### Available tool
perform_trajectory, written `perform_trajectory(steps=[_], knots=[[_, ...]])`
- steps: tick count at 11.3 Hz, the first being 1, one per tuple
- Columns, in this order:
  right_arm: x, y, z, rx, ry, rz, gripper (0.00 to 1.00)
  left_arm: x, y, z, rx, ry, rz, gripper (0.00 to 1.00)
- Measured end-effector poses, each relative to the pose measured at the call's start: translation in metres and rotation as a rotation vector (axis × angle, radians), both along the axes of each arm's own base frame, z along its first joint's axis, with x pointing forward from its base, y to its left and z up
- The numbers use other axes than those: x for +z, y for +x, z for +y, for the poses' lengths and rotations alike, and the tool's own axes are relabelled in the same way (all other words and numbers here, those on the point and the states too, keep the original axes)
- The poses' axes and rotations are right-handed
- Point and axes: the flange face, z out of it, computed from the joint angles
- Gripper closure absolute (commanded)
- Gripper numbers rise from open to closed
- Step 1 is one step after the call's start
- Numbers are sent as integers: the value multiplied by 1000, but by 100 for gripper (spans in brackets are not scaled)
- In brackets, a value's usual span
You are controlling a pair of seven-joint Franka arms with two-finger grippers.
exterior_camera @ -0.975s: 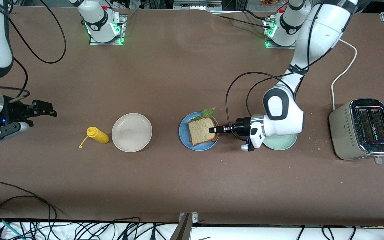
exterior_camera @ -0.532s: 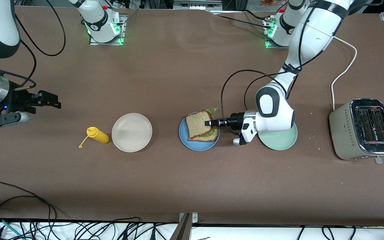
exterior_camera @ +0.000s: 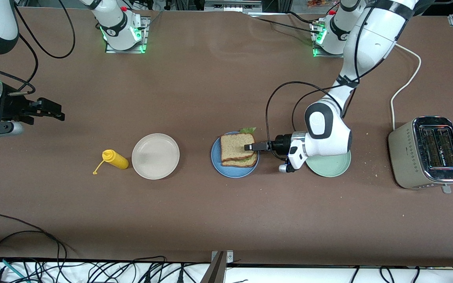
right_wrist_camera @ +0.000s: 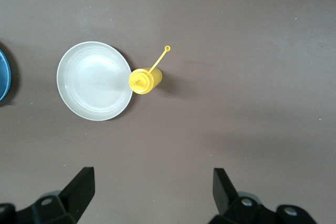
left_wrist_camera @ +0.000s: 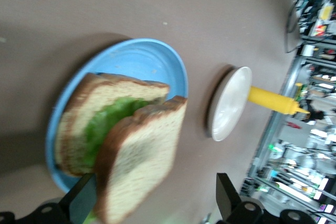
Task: Make sandwich in blue plate with both arms
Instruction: 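Open the left gripper and withdraw it toward the toaster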
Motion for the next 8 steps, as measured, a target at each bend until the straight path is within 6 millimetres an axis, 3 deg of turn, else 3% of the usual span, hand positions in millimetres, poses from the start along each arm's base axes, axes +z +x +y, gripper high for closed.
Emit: perform_trajectory(steps=[4, 8], knots=[[1, 0, -4, -8, -3, -3, 0, 4, 8, 26, -61, 227, 14, 0], [3, -1, -28, -49, -10, -5, 0, 37, 27, 73, -111, 599, -52, 0]])
